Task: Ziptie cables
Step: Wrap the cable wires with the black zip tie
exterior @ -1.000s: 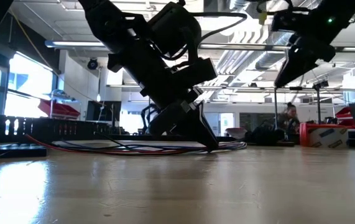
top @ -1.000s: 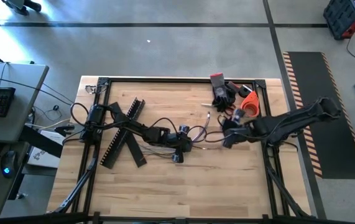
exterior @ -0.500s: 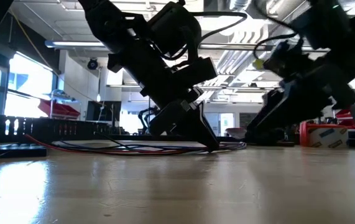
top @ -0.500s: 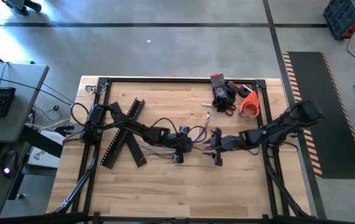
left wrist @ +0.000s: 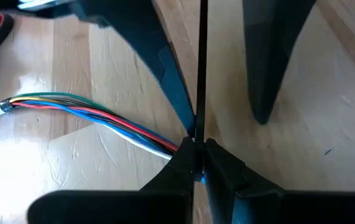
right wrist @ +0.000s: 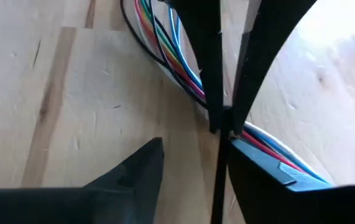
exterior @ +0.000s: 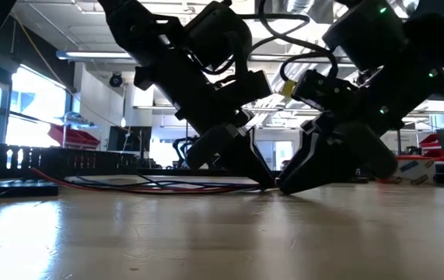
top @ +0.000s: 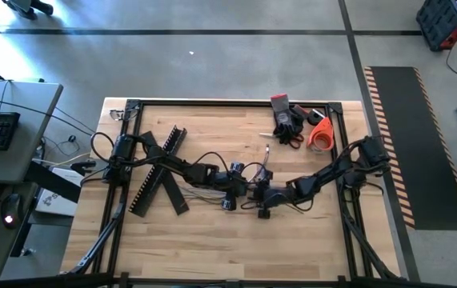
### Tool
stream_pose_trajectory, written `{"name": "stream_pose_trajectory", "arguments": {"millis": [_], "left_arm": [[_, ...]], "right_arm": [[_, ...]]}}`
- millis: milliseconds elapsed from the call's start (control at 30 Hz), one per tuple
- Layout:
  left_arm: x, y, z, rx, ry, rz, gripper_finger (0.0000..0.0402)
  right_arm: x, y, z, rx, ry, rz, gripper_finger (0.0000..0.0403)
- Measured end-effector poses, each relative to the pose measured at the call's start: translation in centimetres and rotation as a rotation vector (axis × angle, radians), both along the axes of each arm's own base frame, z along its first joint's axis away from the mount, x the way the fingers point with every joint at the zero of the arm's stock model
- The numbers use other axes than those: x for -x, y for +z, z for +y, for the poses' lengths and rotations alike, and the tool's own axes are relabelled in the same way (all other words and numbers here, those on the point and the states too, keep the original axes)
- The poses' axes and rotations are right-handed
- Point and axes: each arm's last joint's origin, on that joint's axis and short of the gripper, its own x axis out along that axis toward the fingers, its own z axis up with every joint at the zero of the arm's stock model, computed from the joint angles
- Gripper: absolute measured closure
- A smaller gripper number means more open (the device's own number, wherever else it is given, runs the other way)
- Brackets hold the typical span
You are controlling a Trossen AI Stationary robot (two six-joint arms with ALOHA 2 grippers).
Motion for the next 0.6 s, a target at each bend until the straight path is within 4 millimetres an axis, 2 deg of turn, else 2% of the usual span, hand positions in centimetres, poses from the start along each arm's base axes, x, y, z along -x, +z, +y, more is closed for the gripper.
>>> {"name": "stream_pose_trajectory", "arguments": {"millis": [600], "left_arm": [[0.00,0.00,0.00,0.012,0.013,0.000,0.0401]], "right_arm": [[0.31,-0.09,0.16,0.043,-0.089,-0.014,0.0372]]}}
